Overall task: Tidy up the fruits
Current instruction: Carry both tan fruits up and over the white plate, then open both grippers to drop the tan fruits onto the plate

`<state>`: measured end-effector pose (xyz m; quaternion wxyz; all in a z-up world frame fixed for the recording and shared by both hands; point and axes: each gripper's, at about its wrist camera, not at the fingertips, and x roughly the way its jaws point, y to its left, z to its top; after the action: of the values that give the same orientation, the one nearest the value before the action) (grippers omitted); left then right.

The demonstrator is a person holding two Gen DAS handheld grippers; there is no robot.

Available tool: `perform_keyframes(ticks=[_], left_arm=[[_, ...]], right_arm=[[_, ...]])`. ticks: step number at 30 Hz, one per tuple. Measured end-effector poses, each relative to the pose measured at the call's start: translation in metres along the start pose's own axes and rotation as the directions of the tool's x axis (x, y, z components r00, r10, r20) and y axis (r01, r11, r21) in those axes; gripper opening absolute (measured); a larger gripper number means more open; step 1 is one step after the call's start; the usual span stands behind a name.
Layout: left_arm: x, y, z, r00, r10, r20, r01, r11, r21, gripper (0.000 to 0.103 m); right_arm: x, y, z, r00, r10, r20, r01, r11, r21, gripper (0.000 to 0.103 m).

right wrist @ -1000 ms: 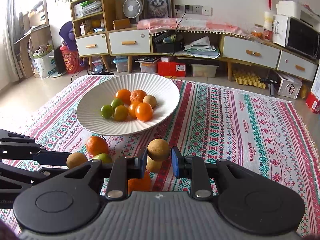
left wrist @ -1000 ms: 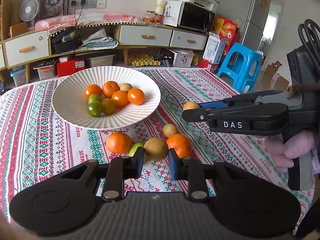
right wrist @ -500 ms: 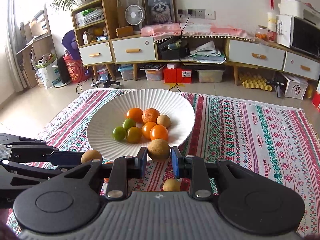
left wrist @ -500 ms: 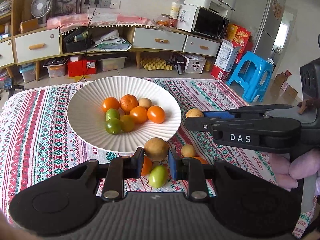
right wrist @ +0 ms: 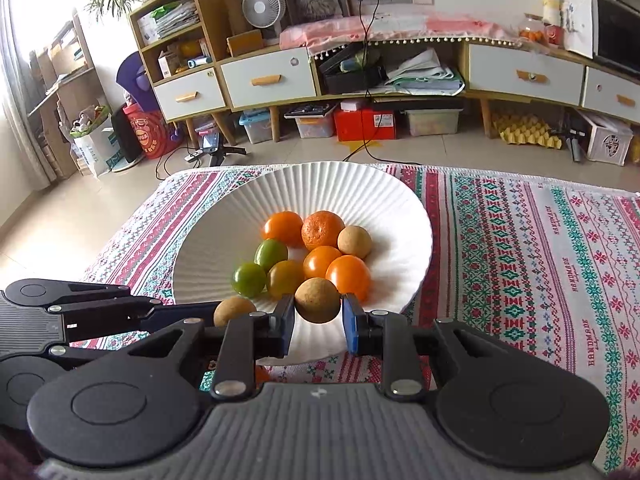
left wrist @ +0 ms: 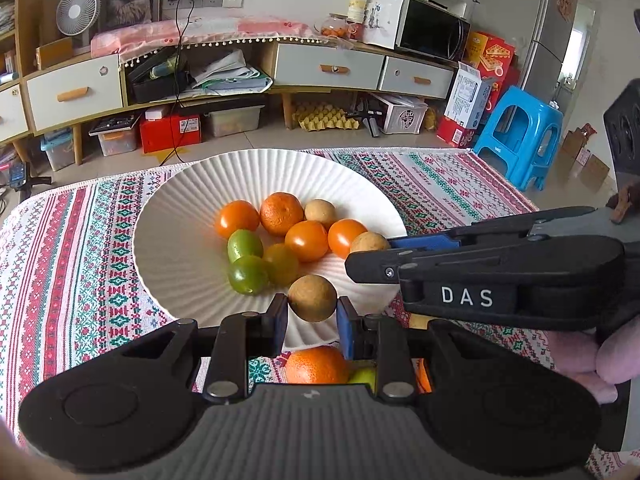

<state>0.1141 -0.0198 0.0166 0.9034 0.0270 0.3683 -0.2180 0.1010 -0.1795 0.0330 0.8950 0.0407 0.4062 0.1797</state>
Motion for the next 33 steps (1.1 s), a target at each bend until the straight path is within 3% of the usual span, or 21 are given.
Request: perform_keyframes(ticks=[27, 33], left_arm=[[0.014, 0.007, 0.001, 1.0, -0.002, 0.006, 0.002, 1.0, -0.02, 0.029], [0.012, 0.007, 0.001, 1.0, 0.002, 0.005, -0.002, 1.0, -0.017, 0.036]], right_arm=[[0.018, 0.002, 0.007, 0.999, 0.011, -0.049, -0.006, 0.995, 0.101, 0.024], [0.016, -0.001, 0.009, 0.999, 0.012, -0.045, -0.007, 0.994, 0.11, 0.026]])
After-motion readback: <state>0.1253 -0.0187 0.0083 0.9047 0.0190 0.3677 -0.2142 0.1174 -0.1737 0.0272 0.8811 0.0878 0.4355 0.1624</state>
